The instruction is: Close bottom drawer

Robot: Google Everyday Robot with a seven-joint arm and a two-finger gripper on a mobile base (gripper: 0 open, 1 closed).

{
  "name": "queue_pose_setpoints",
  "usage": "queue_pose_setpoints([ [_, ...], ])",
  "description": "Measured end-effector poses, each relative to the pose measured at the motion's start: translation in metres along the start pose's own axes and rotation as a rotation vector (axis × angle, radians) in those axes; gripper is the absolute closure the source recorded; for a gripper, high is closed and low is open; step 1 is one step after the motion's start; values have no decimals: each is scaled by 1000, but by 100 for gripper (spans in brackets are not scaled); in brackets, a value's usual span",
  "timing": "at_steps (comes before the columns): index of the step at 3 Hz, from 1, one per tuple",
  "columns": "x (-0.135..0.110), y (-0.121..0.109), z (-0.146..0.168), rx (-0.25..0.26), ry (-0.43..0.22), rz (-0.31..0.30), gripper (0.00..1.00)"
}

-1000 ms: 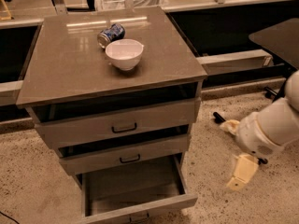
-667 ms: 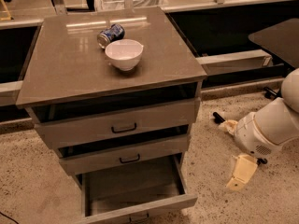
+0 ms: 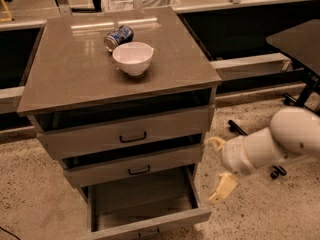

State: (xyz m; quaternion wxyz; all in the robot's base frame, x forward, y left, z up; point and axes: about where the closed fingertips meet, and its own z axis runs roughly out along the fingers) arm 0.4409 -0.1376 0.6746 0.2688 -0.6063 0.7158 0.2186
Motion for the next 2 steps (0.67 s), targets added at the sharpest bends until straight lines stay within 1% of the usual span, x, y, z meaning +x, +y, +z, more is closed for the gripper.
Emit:
queue_pose_setpoints([
  [1, 13, -10, 47, 90, -210, -4, 0],
  [2, 27, -44, 54, 230, -287, -115, 0],
])
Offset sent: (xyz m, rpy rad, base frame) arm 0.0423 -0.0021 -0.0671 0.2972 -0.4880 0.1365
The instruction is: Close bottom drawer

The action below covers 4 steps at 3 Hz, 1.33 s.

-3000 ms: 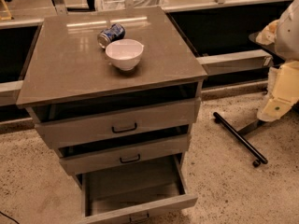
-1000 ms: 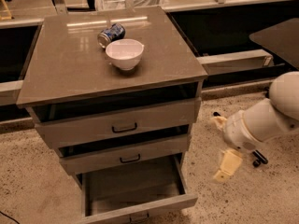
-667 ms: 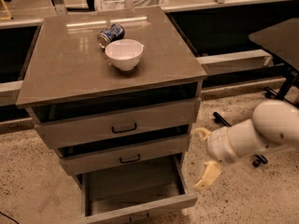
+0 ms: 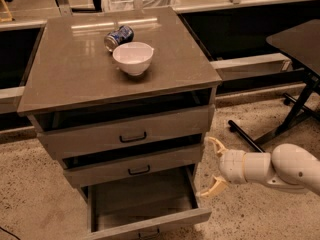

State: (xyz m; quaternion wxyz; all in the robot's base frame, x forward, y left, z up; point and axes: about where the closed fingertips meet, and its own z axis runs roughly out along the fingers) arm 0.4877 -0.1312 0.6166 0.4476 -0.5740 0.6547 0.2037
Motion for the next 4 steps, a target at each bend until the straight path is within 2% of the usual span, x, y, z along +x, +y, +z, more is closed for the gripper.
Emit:
queue_pose_setpoints([
  [1, 3, -1, 3, 3, -14, -79, 0],
  [2, 51, -8, 26, 14, 42, -39, 0],
  [3, 132, 7, 55, 38, 84, -45, 0],
  [4, 188, 26, 86, -7, 88, -149, 0],
])
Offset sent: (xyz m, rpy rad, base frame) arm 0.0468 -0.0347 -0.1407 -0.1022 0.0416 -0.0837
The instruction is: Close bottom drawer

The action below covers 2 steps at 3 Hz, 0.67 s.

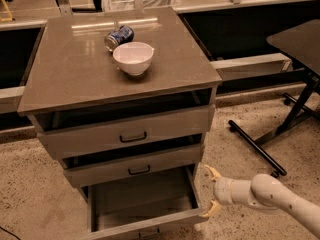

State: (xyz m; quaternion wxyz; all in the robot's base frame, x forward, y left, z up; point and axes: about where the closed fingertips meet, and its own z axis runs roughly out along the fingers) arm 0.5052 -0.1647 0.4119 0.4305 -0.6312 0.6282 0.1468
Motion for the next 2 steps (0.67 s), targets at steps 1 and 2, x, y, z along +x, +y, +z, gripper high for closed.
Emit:
queue_pose_setpoints([
  [1, 10, 5, 10, -80, -19, -31, 0],
  [2, 9, 9, 13, -104, -35, -29, 0],
])
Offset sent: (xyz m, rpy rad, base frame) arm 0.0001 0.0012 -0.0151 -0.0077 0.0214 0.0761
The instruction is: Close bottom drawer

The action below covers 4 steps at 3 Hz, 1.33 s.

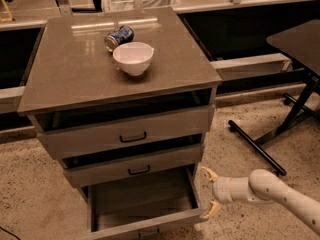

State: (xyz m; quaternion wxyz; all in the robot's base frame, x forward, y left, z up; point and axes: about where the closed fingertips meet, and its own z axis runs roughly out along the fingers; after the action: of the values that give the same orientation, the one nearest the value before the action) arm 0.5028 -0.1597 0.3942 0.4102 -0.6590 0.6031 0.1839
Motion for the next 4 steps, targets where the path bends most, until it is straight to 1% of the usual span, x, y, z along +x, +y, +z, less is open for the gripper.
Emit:
queue_pose_setpoints([
  [1, 7, 15, 32, -77, -79, 29, 0],
  [2, 26, 67, 88, -221, -76, 19, 27],
  [3, 33, 93, 115, -286, -72, 1, 50],
  [4, 40, 110, 133, -322, -61, -26, 72],
])
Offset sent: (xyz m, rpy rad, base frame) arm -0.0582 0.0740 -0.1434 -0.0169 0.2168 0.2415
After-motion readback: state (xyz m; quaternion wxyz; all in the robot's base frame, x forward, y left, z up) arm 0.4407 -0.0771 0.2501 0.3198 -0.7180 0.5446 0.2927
